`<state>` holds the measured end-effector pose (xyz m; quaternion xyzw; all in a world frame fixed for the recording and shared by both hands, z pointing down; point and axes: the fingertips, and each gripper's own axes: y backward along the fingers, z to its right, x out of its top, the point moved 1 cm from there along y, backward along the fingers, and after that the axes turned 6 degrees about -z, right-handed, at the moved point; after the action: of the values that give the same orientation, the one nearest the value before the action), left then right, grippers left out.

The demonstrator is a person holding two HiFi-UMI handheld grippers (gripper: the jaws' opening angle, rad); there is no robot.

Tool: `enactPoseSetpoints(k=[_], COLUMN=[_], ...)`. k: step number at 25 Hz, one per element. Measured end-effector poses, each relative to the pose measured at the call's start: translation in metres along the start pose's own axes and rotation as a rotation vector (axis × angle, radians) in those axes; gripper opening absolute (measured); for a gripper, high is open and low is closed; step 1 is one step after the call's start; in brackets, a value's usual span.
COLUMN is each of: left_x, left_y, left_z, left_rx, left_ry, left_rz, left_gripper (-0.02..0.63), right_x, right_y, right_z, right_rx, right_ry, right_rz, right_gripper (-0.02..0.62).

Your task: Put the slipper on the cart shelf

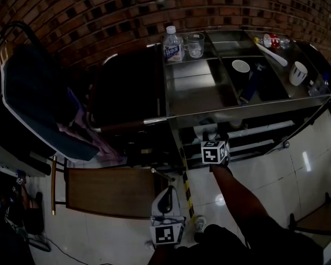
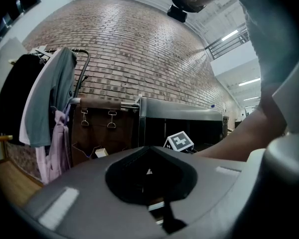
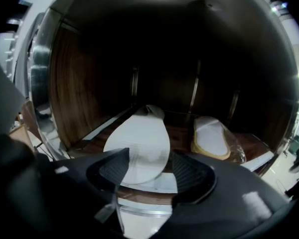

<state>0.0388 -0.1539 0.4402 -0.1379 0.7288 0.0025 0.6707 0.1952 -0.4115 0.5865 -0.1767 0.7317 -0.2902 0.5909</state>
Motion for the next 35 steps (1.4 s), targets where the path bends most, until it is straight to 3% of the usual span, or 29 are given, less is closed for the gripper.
enactPoseSetpoints(k=[7, 14, 20, 25, 27, 31, 35], left_x=[-0.004, 0.0, 0.01, 0.024, 0.025, 0.017, 0.019], left_y=[0.005, 0.009, 0.009, 0.01, 0.011, 0.008, 0.005], left_z=[0.0, 0.002, 0.004, 0.013, 0.014, 0.01, 0.016], left_rx=[0.001, -0.001, -0.007, -0.022, -0.012, 0.017, 0.004], left_ry=[0.002, -0.004, -0.016, -0.019, -0.023, -0.003, -0.017], left_rz=[-0.005, 0.007, 0.023, 0.048, 0.04, 0.017, 0.001], left_gripper=[0.015, 0.016, 0.015, 0.016, 0.015, 0.016, 0.017], right_x=[0.0, 0.012, 0.041, 0.039, 0.035, 0.026, 0.011], right_y=[-0.002, 0.009, 0.062, 0.124, 0.149, 0.191, 0.221], right_z=[0.007, 0.01, -0.002, -0.014, -0.021, -0.029, -0.023], right_rx=[-0.024, 0.017, 0.065, 0.116, 0.149, 0.187, 0.16], right_ry=[0.003, 0.007, 0.017, 0.017, 0.011, 0.007, 0.011], right_rz=[0.023, 0.041, 0.159, 0.223, 0.241, 0.28, 0.309], right_gripper=[0.317, 0.383, 0.39, 0.381, 0.292, 0.22, 0.091])
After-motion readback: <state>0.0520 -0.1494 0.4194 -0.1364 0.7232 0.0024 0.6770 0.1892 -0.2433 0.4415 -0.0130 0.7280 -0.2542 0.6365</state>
